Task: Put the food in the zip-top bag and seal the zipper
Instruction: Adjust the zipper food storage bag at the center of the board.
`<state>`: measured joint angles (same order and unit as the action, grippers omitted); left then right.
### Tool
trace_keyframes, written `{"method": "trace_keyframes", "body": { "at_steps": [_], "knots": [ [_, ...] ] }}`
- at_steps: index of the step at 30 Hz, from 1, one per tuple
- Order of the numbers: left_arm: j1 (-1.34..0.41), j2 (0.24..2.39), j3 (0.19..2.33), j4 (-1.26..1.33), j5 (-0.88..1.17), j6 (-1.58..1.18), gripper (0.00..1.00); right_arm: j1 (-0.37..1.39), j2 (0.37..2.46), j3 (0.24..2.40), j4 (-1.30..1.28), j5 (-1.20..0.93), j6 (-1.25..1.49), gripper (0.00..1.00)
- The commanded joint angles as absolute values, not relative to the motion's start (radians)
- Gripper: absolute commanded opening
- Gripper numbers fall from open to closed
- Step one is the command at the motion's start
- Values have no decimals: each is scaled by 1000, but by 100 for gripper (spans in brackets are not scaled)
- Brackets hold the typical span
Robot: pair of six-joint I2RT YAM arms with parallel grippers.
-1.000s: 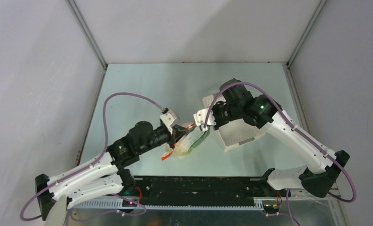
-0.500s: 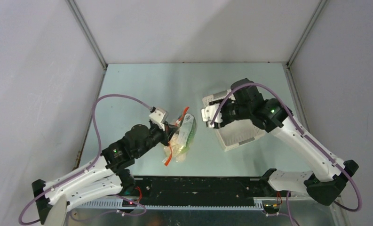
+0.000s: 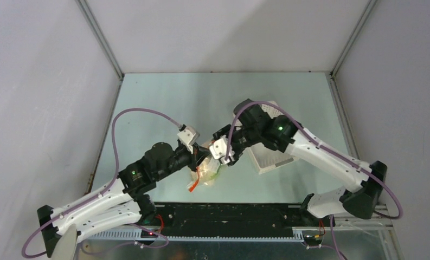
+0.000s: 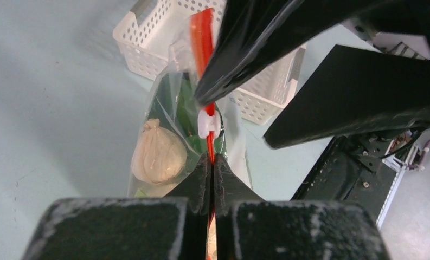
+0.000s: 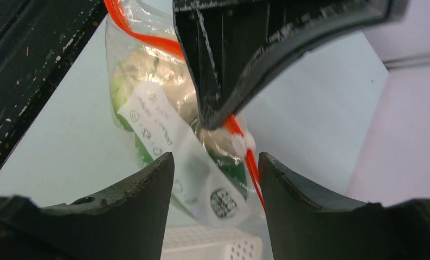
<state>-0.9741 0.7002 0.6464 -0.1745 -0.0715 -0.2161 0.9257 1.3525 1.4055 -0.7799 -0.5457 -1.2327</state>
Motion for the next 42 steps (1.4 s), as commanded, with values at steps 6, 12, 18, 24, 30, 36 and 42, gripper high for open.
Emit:
{"method": "trace_keyframes", "body": {
  "at_steps": [6, 12, 18, 24, 30, 36, 42],
  "knots": [
    [-982, 768, 735, -193, 20, -174, 0, 976, 1454, 1486, -754, -573, -1260, 60],
    [-983, 766, 732, -189, 14, -166, 0, 977, 1457, 1486, -776, -558, -1267, 21],
    [-986, 723, 712, -201, -22, -178, 0, 962, 1456, 1486, -821, -461, -1277, 0],
    [-991, 674, 692, -309, -154, -243, 0, 893, 1438, 1507, -889, -341, -1289, 0],
    [-996, 673, 675, -338, -195, -257, 0, 842, 1433, 1558, -957, -310, -1312, 0],
    [-1004, 684, 670, -356, -206, -261, 0, 802, 1469, 1619, -1064, -272, -1296, 0],
    [-1011, 695, 661, -363, -201, -267, 0, 788, 1435, 1562, -1001, -188, -1291, 0]
  ]
}}
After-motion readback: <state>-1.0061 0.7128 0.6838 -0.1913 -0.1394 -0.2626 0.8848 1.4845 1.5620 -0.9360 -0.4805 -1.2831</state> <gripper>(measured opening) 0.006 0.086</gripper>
